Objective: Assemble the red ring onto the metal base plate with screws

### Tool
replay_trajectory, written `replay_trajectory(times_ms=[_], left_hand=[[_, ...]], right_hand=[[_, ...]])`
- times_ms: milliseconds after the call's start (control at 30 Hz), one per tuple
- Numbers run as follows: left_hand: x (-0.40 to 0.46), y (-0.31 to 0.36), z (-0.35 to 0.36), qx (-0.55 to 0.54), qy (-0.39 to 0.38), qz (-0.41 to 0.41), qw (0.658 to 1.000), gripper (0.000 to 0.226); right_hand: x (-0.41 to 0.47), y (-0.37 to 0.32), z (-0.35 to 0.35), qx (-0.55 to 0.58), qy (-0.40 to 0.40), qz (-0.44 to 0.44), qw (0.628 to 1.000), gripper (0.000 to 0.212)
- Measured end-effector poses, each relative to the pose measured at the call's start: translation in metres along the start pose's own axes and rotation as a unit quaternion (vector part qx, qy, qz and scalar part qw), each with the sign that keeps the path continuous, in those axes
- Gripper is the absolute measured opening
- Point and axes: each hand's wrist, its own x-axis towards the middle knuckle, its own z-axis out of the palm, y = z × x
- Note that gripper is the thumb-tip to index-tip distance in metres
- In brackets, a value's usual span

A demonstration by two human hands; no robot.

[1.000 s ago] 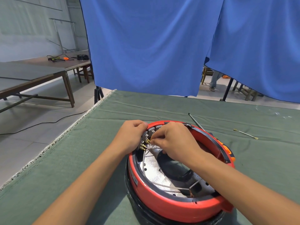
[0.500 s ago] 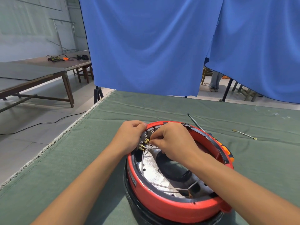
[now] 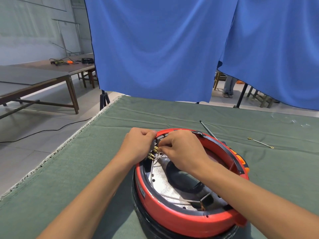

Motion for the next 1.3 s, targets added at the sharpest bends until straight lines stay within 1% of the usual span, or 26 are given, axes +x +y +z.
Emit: replay_trajectory(times_ms=[300, 433, 533, 600, 700, 800, 867, 1000, 1100, 1200, 1233, 1300], left_hand=[[0.000, 0.000, 0.000, 0.023, 0.000, -0.006, 1.000, 0.045], [0.002, 0.000, 0.000, 0.044, 0.000, -0.010, 0.999, 0.044], [0.002, 0.003, -0.001, 0.072, 0.000, -0.020, 0.997, 0.041], [0.001, 0.005, -0.001, 0.091, 0.030, -0.037, 0.995, 0.036], [-0.001, 0.006, -0.002, 0.145, 0.076, -0.052, 0.985, 0.040], [-0.002, 0.007, -0.002, 0.194, 0.089, -0.059, 0.975, 0.043], [-0.003, 0.008, -0.003, 0.214, 0.092, -0.059, 0.971, 0.047], [-0.006, 0.012, -0.004, 0.237, 0.076, -0.053, 0.967, 0.050], [-0.007, 0.015, -0.003, 0.251, 0.064, -0.053, 0.964, 0.049], [-0.008, 0.017, -0.003, 0.261, 0.062, -0.058, 0.961, 0.047], [-0.008, 0.018, -0.003, 0.266, 0.063, -0.060, 0.960, 0.047], [-0.009, 0.020, -0.002, 0.277, 0.066, -0.064, 0.957, 0.049]], right_hand=[[0.001, -0.002, 0.003, -0.012, 0.006, -0.015, 1.000, 0.016], [0.001, -0.001, 0.004, 0.005, 0.003, -0.002, 1.000, 0.014], [0.001, 0.002, -0.003, 0.042, -0.006, 0.017, 0.999, 0.009], [-0.001, 0.006, -0.009, 0.090, 0.019, 0.030, 0.995, 0.008], [-0.006, 0.012, -0.018, 0.148, 0.095, 0.064, 0.982, 0.013], [-0.009, 0.017, -0.021, 0.132, 0.134, 0.086, 0.978, 0.015], [-0.010, 0.019, -0.021, 0.107, 0.123, 0.109, 0.981, 0.015], [-0.013, 0.017, -0.019, 0.079, 0.066, 0.136, 0.985, 0.017], [-0.013, 0.011, -0.017, 0.073, 0.020, 0.138, 0.988, 0.022], [-0.008, 0.005, -0.012, 0.048, -0.020, 0.134, 0.990, 0.033], [-0.006, 0.004, -0.011, 0.041, -0.027, 0.133, 0.990, 0.034], [-0.001, 0.005, -0.009, 0.029, -0.035, 0.130, 0.990, 0.029]])
